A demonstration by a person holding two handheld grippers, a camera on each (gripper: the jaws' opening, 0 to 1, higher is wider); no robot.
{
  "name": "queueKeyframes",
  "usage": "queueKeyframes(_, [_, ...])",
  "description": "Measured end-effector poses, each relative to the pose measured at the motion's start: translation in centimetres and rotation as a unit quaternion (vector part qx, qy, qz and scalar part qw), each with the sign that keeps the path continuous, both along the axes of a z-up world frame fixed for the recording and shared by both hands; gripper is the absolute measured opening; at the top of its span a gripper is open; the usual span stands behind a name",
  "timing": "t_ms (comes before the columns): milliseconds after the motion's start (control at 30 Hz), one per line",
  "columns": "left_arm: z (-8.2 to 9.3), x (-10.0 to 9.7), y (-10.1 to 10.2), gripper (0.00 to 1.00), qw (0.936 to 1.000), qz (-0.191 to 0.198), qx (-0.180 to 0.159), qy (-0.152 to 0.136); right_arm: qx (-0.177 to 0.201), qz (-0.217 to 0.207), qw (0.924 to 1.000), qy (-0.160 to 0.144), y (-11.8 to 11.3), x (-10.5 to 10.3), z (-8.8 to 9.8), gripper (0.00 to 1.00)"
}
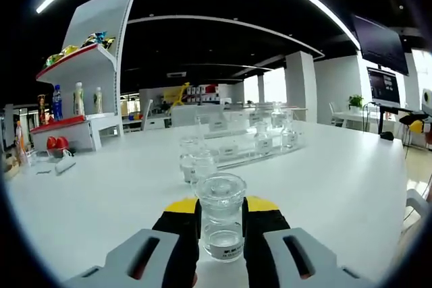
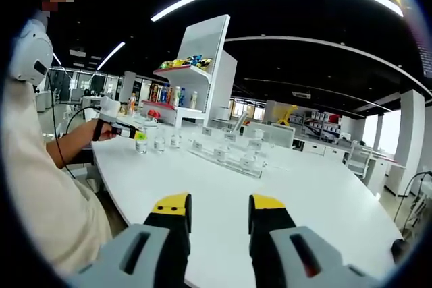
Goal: Identify the label on the chemical reagent bottle, grasp the chemical reagent bottle, and place it in the designated position on the reagent rack
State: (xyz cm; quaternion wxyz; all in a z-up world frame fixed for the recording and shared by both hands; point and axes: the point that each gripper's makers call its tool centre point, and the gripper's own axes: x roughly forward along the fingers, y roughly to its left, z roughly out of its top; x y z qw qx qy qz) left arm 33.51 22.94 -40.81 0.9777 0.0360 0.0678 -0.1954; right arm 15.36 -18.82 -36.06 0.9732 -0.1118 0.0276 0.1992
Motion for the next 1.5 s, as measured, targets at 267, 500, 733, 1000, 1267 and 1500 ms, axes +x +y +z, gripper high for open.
queueKeyframes(267, [0.1, -0.3, 0.1, 0.23, 0.9999, 0.005, -0.004, -0.009, -0.001, 0.003, 1.0000, 0.001, 0.3, -0.2, -0.2, 0.33])
queueKeyframes(500, [0.1, -0.7, -0.2, 0.21, 0.9999, 0.000, 0.006, -0.015, -0.001, 0.001, 1.0000, -0.002, 0.3, -0.6, -0.2, 0.33])
queueKeyframes(733, [0.2, -0.9, -0.2, 0.21, 0.9998, 0.002, 0.006, -0.019, -0.001, 0.001, 1.0000, -0.008, 0.4, -1.2, 0.0, 0.32])
queueKeyframes(1000, [0.2, -1.0, -0.2, 0.21, 0.9998, 0.001, -0.002, -0.019, -0.001, -0.003, 0.9999, -0.013, 0.2, -1.8, 0.1, 0.32])
queueKeyframes(1267, [0.3, -1.0, -0.3, 0.20, 0.9997, 0.001, -0.004, -0.025, 0.000, 0.000, 1.0000, -0.010, 0.4, -1.5, 0.0, 0.32])
queueKeyframes(1500, [0.3, -1.0, -0.2, 0.20, 0.9995, 0.004, -0.010, -0.030, -0.001, -0.001, 1.0000, -0.005, 0.3, -1.2, -0.4, 0.32])
